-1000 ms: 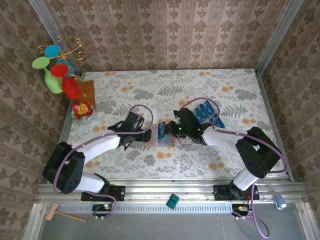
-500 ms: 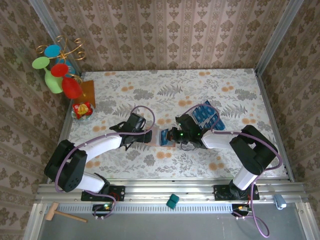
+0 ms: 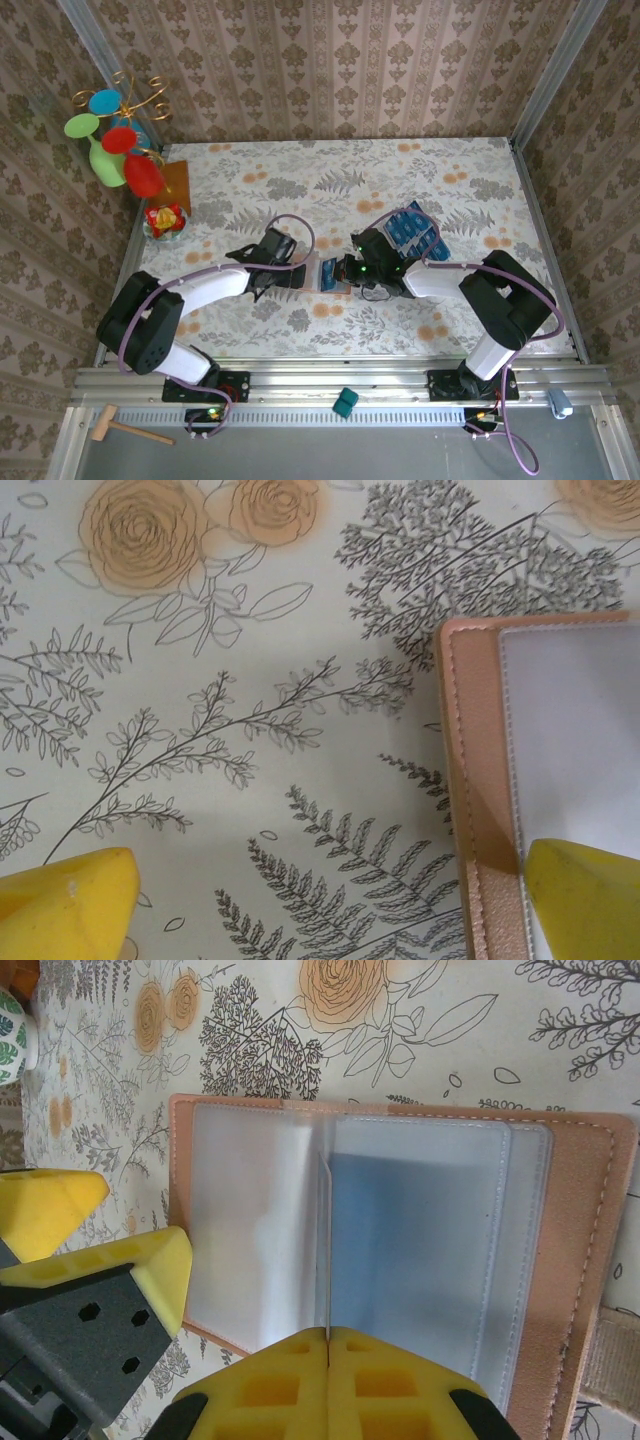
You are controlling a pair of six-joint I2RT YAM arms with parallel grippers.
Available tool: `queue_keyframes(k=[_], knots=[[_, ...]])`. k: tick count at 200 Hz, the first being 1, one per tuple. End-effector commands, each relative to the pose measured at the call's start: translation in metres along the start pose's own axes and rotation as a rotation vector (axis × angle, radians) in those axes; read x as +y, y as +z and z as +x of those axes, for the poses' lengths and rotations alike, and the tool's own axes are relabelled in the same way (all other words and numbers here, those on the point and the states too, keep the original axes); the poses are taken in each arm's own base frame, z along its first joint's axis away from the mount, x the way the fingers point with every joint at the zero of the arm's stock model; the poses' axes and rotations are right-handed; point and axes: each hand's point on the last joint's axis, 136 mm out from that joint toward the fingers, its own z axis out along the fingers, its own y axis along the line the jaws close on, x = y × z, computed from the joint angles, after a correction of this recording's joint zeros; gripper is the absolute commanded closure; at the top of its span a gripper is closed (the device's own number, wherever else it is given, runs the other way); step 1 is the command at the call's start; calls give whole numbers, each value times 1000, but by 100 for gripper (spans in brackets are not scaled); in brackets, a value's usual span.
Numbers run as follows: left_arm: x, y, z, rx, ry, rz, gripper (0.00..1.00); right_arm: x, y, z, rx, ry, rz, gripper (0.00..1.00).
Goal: Put the credit cards into the card holder
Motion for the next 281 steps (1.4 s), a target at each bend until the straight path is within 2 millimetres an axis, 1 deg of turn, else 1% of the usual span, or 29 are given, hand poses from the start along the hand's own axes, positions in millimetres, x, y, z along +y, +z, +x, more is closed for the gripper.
queue_keyframes(k=[1, 23, 54, 86, 166, 207, 226, 248, 281], knots=[[-10, -16, -25, -80, 36, 14, 0, 5, -6, -3, -4, -6, -12, 100], [-15, -16, -28, -80, 51, 21, 0, 7, -9, -5, -6, -11, -14, 100], [-18, -6, -23, -52, 63, 15, 0, 10, -11, -7, -8, -18, -15, 100], [-20, 3, -17, -30, 68, 8, 0, 7, -10, -7, -5, -12, -10, 100], [-6, 14, 8, 12, 52, -40, 0, -6, -12, -5, -9, 6, -5, 100], [-2, 16, 16, 21, 37, -54, 0, -14, -14, -4, -12, 27, -8, 100], [0, 16, 17, 20, 37, -59, 0, -14, -15, -3, -16, 36, -21, 100], [1, 15, 18, 20, 37, -63, 0, -9, -18, -6, -24, 25, -51, 100], [3, 13, 19, 18, 37, -68, 0, 5, -27, -19, -62, -12, -125, 100]])
